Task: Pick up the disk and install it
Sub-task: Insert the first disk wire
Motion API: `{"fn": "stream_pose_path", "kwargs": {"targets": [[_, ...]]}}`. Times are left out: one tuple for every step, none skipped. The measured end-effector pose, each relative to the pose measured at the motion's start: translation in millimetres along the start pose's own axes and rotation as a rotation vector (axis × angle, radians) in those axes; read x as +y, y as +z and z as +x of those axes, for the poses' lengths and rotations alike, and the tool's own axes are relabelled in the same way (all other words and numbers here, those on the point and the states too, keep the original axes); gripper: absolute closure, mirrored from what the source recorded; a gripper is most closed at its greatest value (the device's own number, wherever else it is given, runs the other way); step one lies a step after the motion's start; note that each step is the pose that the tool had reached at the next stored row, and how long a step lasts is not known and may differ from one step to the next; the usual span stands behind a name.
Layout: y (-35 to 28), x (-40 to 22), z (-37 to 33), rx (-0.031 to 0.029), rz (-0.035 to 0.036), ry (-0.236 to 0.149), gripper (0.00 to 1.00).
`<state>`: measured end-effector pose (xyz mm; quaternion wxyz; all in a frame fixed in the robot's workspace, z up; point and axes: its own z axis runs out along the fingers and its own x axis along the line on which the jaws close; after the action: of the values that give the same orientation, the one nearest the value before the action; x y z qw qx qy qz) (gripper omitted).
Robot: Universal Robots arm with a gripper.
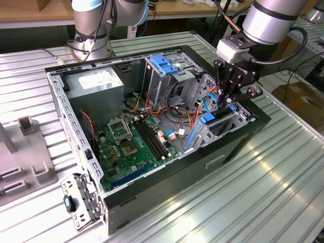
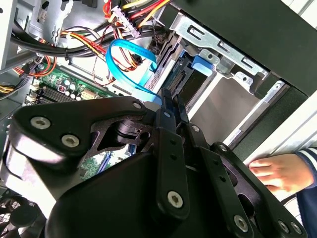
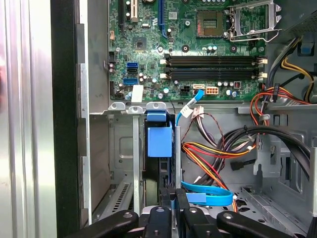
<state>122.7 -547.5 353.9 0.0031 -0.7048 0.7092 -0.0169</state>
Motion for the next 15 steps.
{"fn": "stream_pose_path", "kwargs": {"targets": [[0.0, 0.0, 0.0, -0.0001, 0.0001, 0.000, 0.84], [0.0, 0.0, 0.0, -0.0001, 0.0001, 0.000, 0.84], [0.0, 0.0, 0.0, 0.0000, 0.0001, 0.000, 0.84], [0.1, 0.1, 0.0, -0.0006, 0.0004, 0.000, 0.84], [0.1, 0.3, 0.0, -0.0014, 0.0015, 0.000, 0.84], [0.2, 0.7, 0.0, -0.0029, 0.0061, 0.000, 0.84], [0.3, 1.1, 0.1, -0.0040, 0.0101, 0.000, 0.84], [0.4, 2.1, 0.3, -0.0060, 0.0190, 0.000, 0.84], [0.6, 2.8, 0.4, -0.0073, 0.0264, -0.001, 0.84], [0.7, 3.5, 0.6, -0.0084, 0.0325, -0.001, 0.84], [0.8, 4.4, 0.8, -0.0100, 0.0397, -0.002, 0.84], [1.0, 5.4, 1.0, -0.0115, 0.0448, -0.003, 0.84], [1.1, 6.9, 1.3, -0.0129, 0.0498, -0.003, 0.84], [1.1, 8.1, 1.6, -0.0135, 0.0525, -0.004, 0.84], [1.1, 10.2, 2.0, -0.0138, 0.0557, -0.004, 0.84]]}}
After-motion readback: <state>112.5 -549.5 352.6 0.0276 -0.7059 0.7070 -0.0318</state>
